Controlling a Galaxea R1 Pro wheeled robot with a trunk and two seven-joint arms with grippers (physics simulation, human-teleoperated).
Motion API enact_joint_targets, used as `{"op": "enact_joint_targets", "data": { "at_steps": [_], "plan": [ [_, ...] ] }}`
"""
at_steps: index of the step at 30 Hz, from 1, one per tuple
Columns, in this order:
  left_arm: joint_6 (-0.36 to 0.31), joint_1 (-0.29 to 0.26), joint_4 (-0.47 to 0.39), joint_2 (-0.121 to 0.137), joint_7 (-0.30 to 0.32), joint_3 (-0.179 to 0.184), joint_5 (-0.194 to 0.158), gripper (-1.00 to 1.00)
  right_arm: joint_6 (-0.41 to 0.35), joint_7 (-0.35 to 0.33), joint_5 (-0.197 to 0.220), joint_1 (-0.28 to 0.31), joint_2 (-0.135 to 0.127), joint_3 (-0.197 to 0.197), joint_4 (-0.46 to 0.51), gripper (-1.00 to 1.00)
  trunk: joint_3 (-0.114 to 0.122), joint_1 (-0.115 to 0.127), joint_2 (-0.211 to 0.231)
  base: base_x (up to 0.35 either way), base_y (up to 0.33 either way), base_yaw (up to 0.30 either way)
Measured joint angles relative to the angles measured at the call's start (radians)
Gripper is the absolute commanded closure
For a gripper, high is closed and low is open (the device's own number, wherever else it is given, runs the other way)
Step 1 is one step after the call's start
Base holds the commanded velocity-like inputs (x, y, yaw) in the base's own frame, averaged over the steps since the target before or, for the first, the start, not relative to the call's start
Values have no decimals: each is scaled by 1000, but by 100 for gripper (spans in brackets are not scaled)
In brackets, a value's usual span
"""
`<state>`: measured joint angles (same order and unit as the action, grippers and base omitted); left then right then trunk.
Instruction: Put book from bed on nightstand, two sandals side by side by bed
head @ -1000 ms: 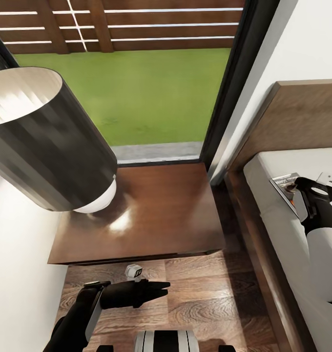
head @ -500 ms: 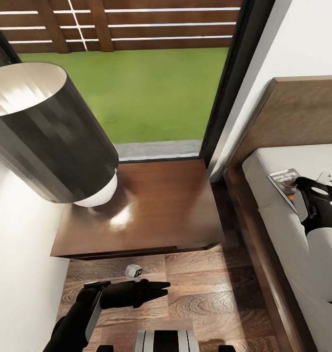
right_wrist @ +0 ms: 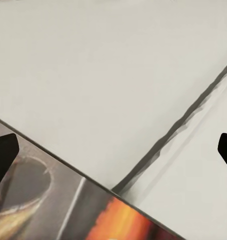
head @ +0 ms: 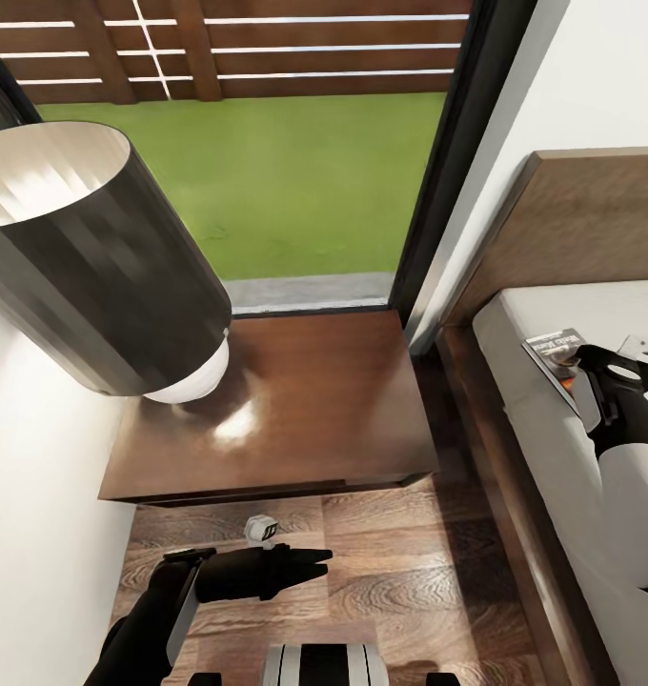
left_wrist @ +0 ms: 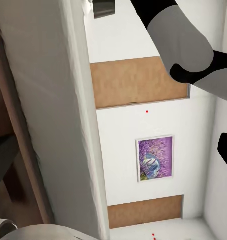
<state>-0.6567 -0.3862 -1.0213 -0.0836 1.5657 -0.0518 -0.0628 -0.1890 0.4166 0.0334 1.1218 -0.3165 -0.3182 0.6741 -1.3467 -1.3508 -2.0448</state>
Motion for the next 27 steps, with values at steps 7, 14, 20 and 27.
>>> {"op": "enact_joint_targets", "data": {
  "at_steps": [7,14,20,27],
  "plan": [
    [0,0,0,0,0,0,0,-100,0,2,-2,0,0,-3,0,-100,0,0,0,54,0,0],
    [0,0,0,0,0,0,0,-100,0,1,0,0,1,-3,-2,-100,0,0,0,59,0,0],
    [0,0,0,0,0,0,0,-100,0,1,0,0,1,-4,-2,-100,0,0,0,2,0,0],
    [0,0,0,0,0,0,0,-100,0,0,1,0,0,-3,-1,-100,0,0,0,0,0,0]
  ]
}}
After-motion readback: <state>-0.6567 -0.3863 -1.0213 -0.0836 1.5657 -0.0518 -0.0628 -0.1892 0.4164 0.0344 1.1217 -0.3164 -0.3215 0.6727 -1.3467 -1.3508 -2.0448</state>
